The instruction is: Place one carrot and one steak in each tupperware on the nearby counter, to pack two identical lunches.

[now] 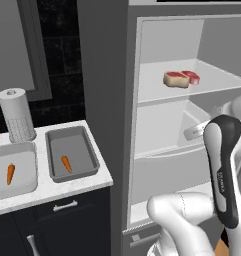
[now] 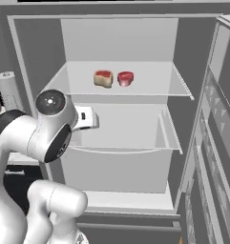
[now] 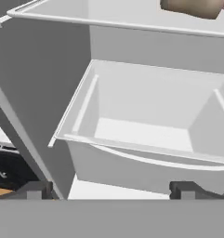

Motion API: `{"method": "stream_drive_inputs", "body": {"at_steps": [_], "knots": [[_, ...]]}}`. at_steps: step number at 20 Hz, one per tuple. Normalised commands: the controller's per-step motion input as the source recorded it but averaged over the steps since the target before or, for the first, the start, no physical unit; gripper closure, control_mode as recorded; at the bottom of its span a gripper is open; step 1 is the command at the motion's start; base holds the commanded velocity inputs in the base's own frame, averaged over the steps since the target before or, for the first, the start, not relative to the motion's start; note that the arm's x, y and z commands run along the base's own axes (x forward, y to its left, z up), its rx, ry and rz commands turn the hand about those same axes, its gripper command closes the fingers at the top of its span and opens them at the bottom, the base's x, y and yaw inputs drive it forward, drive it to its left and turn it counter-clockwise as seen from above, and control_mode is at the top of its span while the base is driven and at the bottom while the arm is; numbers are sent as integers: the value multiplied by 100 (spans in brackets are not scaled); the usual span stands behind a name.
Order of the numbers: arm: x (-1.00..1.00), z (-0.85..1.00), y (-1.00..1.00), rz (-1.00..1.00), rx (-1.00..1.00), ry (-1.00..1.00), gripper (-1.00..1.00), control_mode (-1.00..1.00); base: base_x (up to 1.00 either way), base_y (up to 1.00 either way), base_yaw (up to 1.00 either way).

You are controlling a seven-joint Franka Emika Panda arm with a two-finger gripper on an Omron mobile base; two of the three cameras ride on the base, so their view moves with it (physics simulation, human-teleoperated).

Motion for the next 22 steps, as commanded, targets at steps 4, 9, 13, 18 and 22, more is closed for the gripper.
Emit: {"method": "stream_drive_inputs", "body": {"at_steps": [4, 9, 13, 18, 22], "knots": [[45, 77, -13, 0, 0, -18, -100, -100, 0, 0, 0], [36, 38, -9, 0, 0, -10, -100, -100, 0, 0, 0], [36, 1, -3, 0, 1, -9, -100, -100, 0, 0, 0], [30, 11, -7, 0, 2, -12, -100, -100, 0, 0, 0], [28, 1, -4, 0, 0, -10, -100, -100, 0, 0, 0]]}}
